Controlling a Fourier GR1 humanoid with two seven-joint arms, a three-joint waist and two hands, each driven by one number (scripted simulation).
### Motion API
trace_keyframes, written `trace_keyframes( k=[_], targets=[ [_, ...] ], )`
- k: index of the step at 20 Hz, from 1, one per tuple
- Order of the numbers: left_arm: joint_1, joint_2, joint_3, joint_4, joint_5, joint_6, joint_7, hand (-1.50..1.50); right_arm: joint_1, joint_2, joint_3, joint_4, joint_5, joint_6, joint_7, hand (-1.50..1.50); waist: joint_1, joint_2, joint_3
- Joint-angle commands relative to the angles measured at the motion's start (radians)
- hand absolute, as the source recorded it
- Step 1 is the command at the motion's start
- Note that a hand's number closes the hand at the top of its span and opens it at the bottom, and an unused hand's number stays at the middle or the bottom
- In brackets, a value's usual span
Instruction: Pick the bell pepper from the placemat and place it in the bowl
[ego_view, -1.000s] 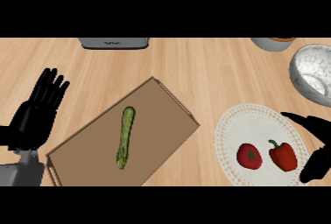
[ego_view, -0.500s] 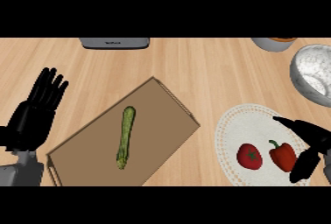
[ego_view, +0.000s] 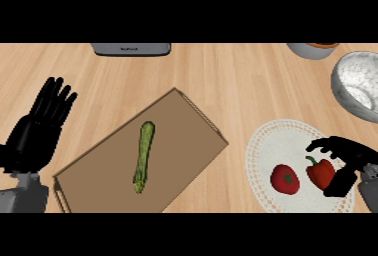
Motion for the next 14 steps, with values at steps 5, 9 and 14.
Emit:
trace_keyframes(
  k=[5,9,14],
  targets=[
    [0.021,-0.025,0.005,0.011,-0.014,-0.022,-0.02,0.0,-0.01,-0.034,0.056,0.027,0.149,0.001,-0.16,1.5,0.0,0.001,0.002],
    [-0.004,-0.022,0.015,0.009,-0.02,-0.024,0.001,0.0,-0.061,0.013,0.058,0.105,0.228,-0.062,-0.212,1.5,0.002,0.002,0.002],
    [-0.048,-0.036,0.006,0.026,-0.033,0.011,0.014,0.0,0.002,-0.089,0.065,0.011,0.211,-0.177,-0.487,1.5,-0.004,0.003,0.003]
  ],
)
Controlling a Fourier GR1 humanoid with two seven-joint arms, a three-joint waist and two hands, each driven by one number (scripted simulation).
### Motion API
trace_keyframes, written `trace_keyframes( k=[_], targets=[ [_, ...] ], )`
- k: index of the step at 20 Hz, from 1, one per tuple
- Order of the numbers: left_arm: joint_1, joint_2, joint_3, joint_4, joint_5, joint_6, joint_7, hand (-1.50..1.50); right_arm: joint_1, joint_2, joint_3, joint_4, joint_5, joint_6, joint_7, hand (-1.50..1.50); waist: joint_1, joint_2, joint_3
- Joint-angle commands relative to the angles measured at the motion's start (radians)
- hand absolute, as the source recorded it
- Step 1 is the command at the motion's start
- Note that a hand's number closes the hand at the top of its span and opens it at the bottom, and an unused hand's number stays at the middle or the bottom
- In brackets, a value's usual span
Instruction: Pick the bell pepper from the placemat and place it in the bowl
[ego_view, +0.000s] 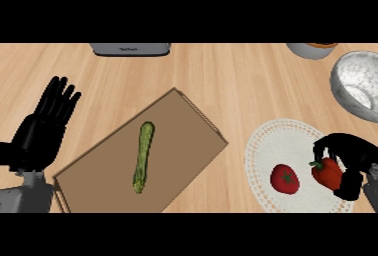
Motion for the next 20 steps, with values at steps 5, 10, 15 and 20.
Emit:
trace_keyframes(
  k=[5,10,15,20],
  targets=[
    [-0.017,0.015,0.039,0.084,0.006,-0.039,-0.067,0.0,0.139,-0.163,-0.059,-0.056,0.013,-0.24,-0.447,1.5,-0.016,0.002,0.002],
    [-0.025,-0.012,0.015,0.066,-0.009,-0.008,-0.024,0.0,0.168,-0.146,-0.176,-0.208,-0.039,-0.238,-0.374,1.5,-0.016,-0.001,0.001],
    [-0.03,-0.02,0.016,0.026,-0.018,0.019,-0.016,0.0,0.12,-0.134,-0.343,-0.289,-0.116,-0.243,-0.234,1.5,-0.02,-0.003,0.001],
    [0.056,-0.022,-0.007,-0.038,-0.031,-0.005,-0.016,0.0,0.121,-0.177,-0.513,-0.396,-0.19,-0.201,-0.139,1.5,-0.015,-0.004,0.001]
  ],
)
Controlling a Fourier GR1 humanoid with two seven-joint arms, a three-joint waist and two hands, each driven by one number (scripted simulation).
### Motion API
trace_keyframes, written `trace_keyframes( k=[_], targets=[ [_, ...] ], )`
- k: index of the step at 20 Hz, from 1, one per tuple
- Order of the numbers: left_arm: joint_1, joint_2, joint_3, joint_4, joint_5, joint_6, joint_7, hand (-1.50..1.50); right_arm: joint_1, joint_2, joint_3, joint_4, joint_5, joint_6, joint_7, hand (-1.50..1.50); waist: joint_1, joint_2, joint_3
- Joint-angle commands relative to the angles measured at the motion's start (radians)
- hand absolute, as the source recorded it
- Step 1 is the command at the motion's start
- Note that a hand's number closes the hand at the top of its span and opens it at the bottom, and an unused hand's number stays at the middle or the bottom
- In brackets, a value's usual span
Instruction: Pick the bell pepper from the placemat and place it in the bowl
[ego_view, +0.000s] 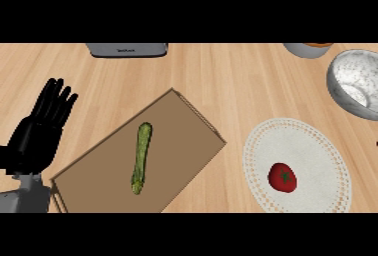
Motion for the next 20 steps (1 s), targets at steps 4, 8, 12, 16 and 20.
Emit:
trace_keyframes(
  k=[4,8,12,16,20],
  targets=[
    [-0.048,0.038,0.04,0.008,0.046,-0.029,0.044,0.0,-0.092,-0.082,-0.219,0.006,-0.079,0.058,0.094,1.5,0.012,0.005,0.0],
    [-0.039,-0.008,0.008,0.023,-0.005,0.003,0.008,0.0,-0.178,-0.035,-0.222,0.116,-0.075,0.039,0.134,1.5,0.02,0.006,0.001],
    [-0.061,-0.006,0.005,0.019,-0.005,0.009,0.032,0.0,-0.343,-0.037,-0.182,0.402,0.001,-0.089,0.06,1.5,0.04,0.012,0.002],
    [-0.041,-0.011,-0.005,0.024,-0.012,-0.014,0.011,0.0,-0.44,-0.076,-0.222,0.629,-0.004,-0.141,-0.059,1.5,0.039,0.013,0.002],
    [-0.081,-0.031,-0.019,0.038,-0.007,-0.014,0.011,0.0,-0.575,-0.072,-0.207,0.874,0.022,-0.204,-0.149,1.5,0.05,0.017,0.003]
  ],
)
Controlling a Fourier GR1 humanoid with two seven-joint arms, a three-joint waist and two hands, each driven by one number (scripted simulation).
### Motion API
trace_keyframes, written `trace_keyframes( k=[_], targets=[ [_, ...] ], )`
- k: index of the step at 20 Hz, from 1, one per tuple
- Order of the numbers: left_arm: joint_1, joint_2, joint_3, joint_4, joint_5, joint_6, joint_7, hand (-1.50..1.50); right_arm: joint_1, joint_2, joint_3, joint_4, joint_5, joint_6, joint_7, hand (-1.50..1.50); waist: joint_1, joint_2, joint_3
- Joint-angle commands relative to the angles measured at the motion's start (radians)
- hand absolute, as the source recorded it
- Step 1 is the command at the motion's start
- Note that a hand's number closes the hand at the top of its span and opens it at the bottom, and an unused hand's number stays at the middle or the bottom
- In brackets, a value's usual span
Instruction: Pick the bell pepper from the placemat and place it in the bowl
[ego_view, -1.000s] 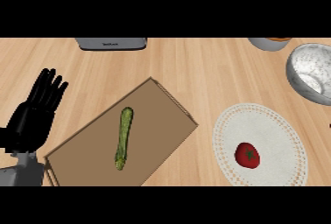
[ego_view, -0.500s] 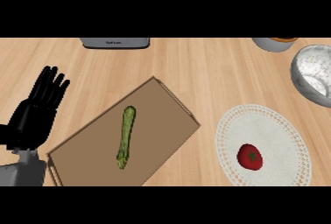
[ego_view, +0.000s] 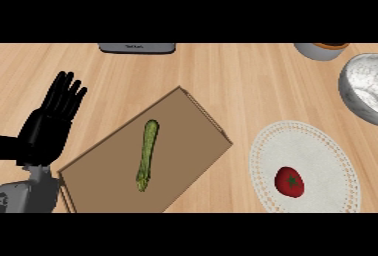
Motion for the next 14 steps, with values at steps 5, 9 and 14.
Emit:
trace_keyframes(
  k=[5,9,14],
  targets=[
    [-0.018,0.017,0.016,0.004,0.021,-0.023,0.014,0.0,-0.202,0.007,0.011,0.433,0.076,-0.169,-0.174,1.5,0.031,0.011,0.002],
    [0.003,-0.008,-0.021,0.008,-0.003,-0.033,-0.017,0.0,-0.286,-0.015,0.043,0.543,0.137,-0.184,-0.15,1.5,0.054,0.02,0.003],
    [-0.006,-0.027,-0.038,-0.005,-0.023,-0.015,-0.029,0.0,-0.29,0.032,0.102,0.655,0.212,-0.198,-0.106,1.5,0.061,0.024,0.004]
  ],
)
